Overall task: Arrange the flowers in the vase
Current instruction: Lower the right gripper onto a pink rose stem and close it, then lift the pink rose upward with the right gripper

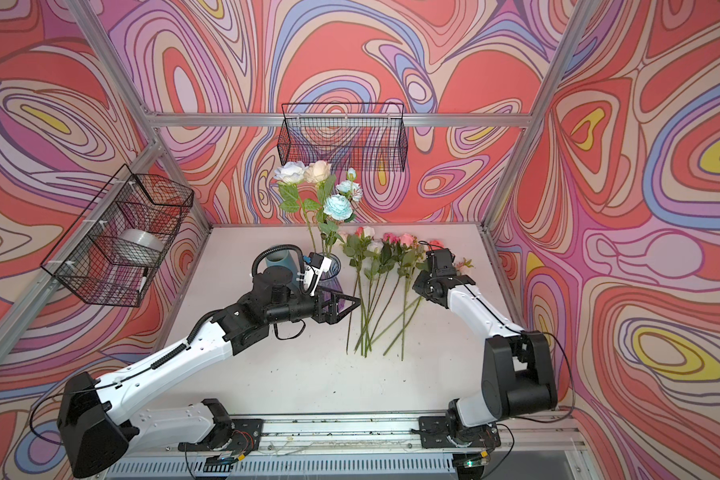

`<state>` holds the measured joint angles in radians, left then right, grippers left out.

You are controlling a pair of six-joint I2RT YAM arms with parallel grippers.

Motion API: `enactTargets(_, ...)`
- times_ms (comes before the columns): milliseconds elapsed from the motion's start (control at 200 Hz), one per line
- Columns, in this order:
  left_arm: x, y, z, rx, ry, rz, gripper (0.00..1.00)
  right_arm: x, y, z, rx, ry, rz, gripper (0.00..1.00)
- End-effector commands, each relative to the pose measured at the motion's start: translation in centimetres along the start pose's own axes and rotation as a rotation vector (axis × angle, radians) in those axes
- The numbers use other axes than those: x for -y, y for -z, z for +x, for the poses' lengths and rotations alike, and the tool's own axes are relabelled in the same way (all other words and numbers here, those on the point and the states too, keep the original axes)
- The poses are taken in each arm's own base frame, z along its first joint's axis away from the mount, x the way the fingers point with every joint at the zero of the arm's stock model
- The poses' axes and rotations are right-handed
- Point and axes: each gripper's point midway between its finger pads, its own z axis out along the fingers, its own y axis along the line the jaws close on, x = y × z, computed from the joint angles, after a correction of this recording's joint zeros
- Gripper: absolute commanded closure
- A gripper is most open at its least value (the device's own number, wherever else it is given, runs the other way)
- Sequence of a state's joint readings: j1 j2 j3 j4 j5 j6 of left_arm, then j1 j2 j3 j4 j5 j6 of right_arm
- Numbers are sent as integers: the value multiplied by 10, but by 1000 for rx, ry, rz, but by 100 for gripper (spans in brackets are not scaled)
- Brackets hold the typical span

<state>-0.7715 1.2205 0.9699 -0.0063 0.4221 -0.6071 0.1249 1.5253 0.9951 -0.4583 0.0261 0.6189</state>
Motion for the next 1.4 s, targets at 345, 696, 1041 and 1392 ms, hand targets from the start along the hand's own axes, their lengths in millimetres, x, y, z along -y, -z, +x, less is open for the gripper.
enactTargets(345, 2, -4, -3, -12, 16, 5, 7, 13, -54, 11, -102, 23, 90, 83)
enactTargets(696, 4, -1, -6, 2, 5, 2, 7, 10, -54, 5, -107, 34, 97, 93)
enactTargets(1041, 4, 2, -8, 12, -5, -5, 7, 4, -52, -1, -84, 34, 70, 94)
enactTargets(1392, 4, 6, -11, 27, -23, -18, 7, -50, 10, -32, 58, 12, -220, 100)
